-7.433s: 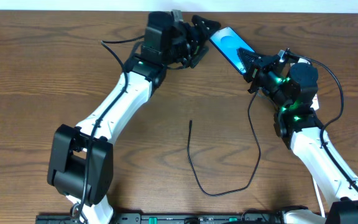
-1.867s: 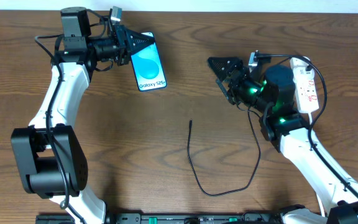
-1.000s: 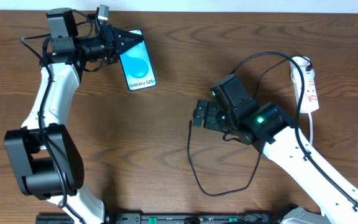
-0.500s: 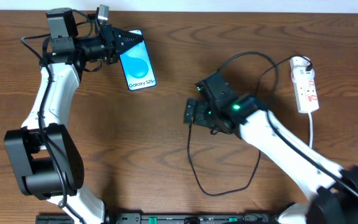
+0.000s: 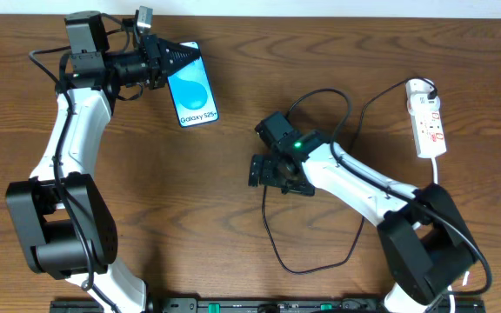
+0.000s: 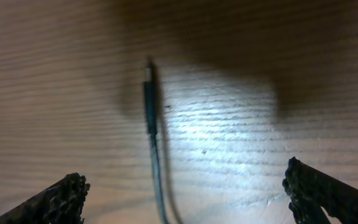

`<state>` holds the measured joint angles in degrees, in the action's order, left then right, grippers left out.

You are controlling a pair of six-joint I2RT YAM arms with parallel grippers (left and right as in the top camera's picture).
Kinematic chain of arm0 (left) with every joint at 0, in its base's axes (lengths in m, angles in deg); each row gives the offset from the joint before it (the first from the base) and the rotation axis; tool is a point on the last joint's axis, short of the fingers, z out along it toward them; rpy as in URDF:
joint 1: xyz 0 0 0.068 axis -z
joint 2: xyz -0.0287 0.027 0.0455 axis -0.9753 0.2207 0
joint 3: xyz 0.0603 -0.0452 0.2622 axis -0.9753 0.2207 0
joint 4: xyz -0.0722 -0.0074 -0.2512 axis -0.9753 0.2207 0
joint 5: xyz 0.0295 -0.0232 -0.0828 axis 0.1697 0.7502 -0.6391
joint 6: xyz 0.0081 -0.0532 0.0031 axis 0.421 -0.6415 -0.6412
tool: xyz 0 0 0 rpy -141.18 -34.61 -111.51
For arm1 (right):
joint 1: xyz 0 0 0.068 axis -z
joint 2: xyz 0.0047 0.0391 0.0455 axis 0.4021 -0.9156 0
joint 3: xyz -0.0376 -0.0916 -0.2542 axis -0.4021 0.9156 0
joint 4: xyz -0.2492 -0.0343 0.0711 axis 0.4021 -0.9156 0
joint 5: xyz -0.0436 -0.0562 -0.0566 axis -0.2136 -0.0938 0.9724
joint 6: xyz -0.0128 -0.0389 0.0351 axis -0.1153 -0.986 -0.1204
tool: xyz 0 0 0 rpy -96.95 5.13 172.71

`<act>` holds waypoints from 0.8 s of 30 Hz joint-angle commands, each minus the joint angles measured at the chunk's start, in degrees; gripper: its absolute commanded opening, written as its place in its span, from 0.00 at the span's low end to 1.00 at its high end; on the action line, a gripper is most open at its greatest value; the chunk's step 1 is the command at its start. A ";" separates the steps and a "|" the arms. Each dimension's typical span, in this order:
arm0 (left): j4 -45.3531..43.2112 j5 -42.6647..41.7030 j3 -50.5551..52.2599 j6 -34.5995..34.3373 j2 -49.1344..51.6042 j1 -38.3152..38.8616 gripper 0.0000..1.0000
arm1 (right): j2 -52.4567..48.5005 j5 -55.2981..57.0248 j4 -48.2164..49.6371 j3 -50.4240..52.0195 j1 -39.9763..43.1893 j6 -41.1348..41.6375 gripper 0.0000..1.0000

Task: Plug charger to phone and switch on socket
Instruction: 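Lower the right gripper over the black cable's USB-C plug end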

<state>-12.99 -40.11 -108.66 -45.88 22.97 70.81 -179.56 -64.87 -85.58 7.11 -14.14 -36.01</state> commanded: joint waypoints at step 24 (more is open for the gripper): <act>-0.02 -2.43 -0.55 0.63 -1.60 -0.02 0.08 | -3.56 9.07 -0.70 -0.11 -1.27 1.73 0.91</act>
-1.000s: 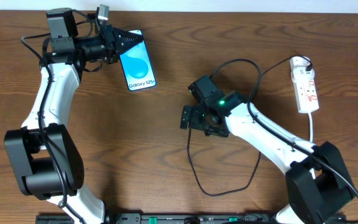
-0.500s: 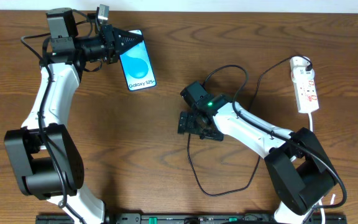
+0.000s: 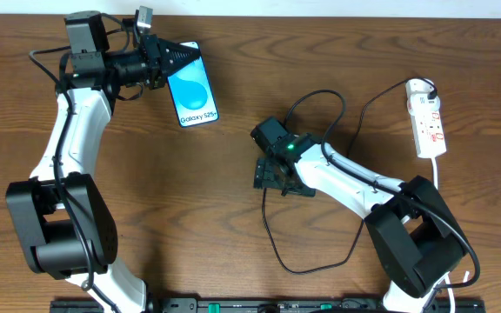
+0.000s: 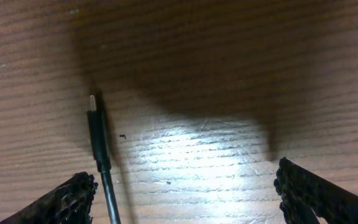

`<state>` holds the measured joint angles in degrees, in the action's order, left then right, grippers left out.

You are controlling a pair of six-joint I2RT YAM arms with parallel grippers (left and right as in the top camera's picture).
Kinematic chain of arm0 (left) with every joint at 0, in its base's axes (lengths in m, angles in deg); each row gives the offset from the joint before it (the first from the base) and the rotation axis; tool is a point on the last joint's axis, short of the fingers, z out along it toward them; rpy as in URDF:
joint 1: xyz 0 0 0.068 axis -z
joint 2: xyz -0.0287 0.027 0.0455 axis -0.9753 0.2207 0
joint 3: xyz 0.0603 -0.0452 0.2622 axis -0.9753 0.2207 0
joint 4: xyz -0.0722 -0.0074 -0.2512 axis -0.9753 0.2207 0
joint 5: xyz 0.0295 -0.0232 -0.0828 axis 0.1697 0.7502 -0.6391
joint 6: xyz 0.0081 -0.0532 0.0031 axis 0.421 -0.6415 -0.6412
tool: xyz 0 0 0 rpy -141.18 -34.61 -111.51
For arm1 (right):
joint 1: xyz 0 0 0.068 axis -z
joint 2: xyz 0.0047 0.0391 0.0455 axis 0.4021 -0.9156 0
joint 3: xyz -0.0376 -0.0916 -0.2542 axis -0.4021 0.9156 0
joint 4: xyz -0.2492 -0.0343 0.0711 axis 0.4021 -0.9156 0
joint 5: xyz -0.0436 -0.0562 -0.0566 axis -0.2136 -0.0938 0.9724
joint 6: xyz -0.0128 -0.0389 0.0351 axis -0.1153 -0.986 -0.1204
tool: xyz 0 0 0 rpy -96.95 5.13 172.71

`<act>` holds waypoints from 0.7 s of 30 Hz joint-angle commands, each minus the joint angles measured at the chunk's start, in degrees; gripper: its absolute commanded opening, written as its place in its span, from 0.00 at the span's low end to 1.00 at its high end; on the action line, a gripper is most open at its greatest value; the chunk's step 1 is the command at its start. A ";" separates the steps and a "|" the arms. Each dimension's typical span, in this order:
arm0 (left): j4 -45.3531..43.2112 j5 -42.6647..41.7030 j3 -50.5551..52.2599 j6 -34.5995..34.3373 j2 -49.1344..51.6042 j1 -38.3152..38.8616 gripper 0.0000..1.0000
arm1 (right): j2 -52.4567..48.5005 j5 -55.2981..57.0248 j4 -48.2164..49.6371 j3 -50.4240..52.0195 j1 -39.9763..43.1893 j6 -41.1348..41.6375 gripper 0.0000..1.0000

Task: Plug charger to phone and switch on socket
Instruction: 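Lower the right gripper over the black cable's USB-C plug end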

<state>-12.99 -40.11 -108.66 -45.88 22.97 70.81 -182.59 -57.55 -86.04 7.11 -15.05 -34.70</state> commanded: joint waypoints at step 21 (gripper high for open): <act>-0.02 -2.45 -0.55 0.61 -1.60 -0.02 0.07 | -0.52 7.52 -4.50 -0.11 -0.33 6.93 0.91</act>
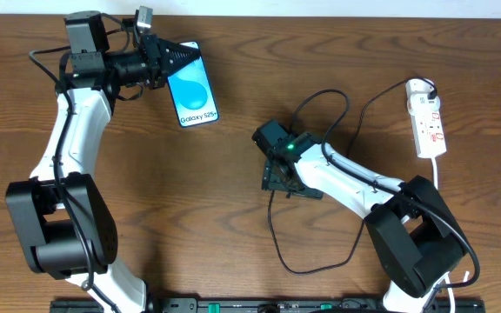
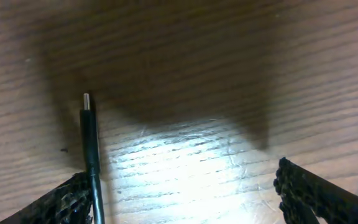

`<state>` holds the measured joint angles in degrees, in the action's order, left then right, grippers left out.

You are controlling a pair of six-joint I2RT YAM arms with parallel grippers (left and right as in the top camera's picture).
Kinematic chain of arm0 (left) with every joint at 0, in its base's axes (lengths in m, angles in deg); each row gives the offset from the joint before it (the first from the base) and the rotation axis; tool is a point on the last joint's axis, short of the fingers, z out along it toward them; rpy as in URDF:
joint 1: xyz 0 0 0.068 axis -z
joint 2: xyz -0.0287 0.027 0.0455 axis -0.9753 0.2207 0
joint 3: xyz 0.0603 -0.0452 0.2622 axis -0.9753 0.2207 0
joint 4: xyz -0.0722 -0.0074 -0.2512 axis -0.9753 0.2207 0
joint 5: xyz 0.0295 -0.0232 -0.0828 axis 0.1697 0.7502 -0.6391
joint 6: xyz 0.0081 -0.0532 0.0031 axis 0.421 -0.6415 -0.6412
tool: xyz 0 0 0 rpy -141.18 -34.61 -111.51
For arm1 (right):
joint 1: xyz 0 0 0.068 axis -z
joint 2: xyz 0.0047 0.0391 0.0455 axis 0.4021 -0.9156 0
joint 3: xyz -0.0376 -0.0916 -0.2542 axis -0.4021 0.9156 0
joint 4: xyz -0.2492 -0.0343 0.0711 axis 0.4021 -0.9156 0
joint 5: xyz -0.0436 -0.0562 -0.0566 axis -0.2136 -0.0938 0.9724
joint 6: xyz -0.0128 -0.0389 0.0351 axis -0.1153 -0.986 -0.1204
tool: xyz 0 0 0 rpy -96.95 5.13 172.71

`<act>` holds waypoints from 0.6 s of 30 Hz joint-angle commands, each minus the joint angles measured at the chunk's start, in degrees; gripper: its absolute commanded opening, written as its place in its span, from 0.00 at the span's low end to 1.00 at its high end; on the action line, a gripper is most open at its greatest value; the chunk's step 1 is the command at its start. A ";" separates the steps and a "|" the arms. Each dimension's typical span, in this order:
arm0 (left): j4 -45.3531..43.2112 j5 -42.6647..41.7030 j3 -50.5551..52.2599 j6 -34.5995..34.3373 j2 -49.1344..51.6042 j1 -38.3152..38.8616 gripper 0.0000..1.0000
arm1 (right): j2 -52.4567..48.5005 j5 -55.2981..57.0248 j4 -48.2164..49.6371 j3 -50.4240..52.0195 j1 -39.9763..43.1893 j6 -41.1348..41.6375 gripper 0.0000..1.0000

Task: Plug charger to phone and switch on socket
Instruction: 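Lower the right gripper over the black cable's USB-C plug end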

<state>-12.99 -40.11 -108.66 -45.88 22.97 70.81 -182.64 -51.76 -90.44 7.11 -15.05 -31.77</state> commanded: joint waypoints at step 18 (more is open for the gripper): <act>-0.02 -2.45 -0.55 0.61 -1.60 -0.02 0.08 | -0.61 -3.23 6.36 -0.11 -0.33 13.92 0.91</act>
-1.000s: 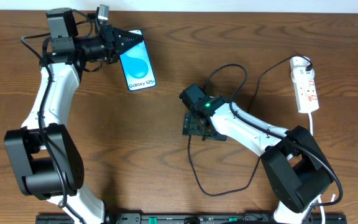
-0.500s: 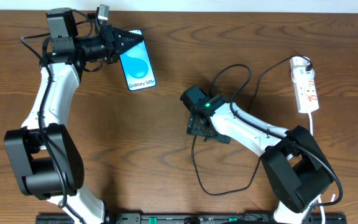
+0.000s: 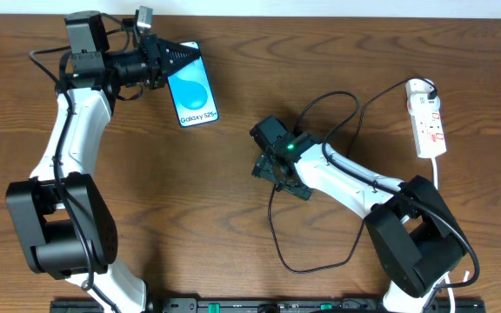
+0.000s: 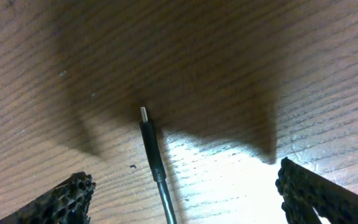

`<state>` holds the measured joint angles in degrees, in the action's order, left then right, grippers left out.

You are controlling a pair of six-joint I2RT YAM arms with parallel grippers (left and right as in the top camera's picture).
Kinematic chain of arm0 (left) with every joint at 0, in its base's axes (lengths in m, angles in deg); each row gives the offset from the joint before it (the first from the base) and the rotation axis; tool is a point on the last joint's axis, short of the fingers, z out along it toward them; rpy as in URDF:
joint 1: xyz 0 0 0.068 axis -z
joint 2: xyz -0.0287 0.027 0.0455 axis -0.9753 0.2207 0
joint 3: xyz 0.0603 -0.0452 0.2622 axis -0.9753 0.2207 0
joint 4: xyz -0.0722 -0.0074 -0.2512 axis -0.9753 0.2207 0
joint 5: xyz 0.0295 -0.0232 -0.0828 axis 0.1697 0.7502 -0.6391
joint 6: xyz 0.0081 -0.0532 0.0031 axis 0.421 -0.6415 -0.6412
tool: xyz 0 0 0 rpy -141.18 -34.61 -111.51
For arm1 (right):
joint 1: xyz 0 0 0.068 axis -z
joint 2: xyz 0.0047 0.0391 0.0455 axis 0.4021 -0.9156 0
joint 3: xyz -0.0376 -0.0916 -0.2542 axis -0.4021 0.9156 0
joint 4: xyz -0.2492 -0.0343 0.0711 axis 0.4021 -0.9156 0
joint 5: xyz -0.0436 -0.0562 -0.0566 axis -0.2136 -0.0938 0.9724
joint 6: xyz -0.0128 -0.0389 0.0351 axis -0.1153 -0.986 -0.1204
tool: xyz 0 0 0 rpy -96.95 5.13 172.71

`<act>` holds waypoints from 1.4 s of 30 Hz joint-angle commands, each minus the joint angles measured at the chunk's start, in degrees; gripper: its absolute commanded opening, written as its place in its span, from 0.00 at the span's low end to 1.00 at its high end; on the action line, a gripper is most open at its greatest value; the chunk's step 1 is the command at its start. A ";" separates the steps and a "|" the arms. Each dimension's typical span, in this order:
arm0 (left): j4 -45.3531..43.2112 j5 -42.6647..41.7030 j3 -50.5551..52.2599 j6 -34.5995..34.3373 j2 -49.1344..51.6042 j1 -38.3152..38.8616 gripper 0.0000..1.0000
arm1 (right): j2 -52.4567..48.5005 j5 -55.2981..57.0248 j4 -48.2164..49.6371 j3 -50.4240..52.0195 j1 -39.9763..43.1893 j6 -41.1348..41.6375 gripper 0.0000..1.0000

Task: Plug charger to phone and switch on socket
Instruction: 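Lower the right gripper over the black cable's USB-C plug end, then close the right gripper on the cable plug and lift it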

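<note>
The phone (image 3: pixel 193 87), screen lit blue, lies face up at the back left of the table. My left gripper (image 3: pixel 194 54) reaches in from the left, its fingers drawn to one point over the phone's top corner. The black charger cable (image 3: pixel 271 228) runs from the white power strip (image 3: pixel 428 117) in loops to the middle of the table. My right gripper (image 3: pixel 275 169) hovers low over the cable's end. In the wrist view the plug (image 4: pixel 150 144) lies flat on the wood, metal tip pointing away. My right gripper (image 4: pixel 188 198) is open, and the plug is left of the middle between its fingers (image 4: pixel 64 199).
The wooden table (image 3: pixel 146 217) carries only the phone, the cable and the power strip. A cable loop (image 3: pixel 333 109) arches behind my right arm. The strip's white cord runs off the right edge.
My right gripper has shifted and turned slightly. The plug, which lay close by its left finger, now lies slanted and nearer the middle of the open jaws. The left arm and phone are unchanged.
My right gripper stayed open and low over the cable end throughout. The plug lay left of centre at first, then close to the left finger at two moments, and now nearer the middle. The left gripper stayed over the phone's corner.
</note>
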<state>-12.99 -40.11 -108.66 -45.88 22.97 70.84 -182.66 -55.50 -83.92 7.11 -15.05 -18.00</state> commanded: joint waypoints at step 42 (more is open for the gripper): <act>-0.02 -2.47 -0.55 0.61 -1.60 -0.04 0.07 | -6.82 2.86 -2.43 -0.09 -0.22 0.20 0.13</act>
<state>-12.99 -40.11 -108.66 -45.88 22.97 70.81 -186.07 -51.67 -86.11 5.58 -15.12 -18.04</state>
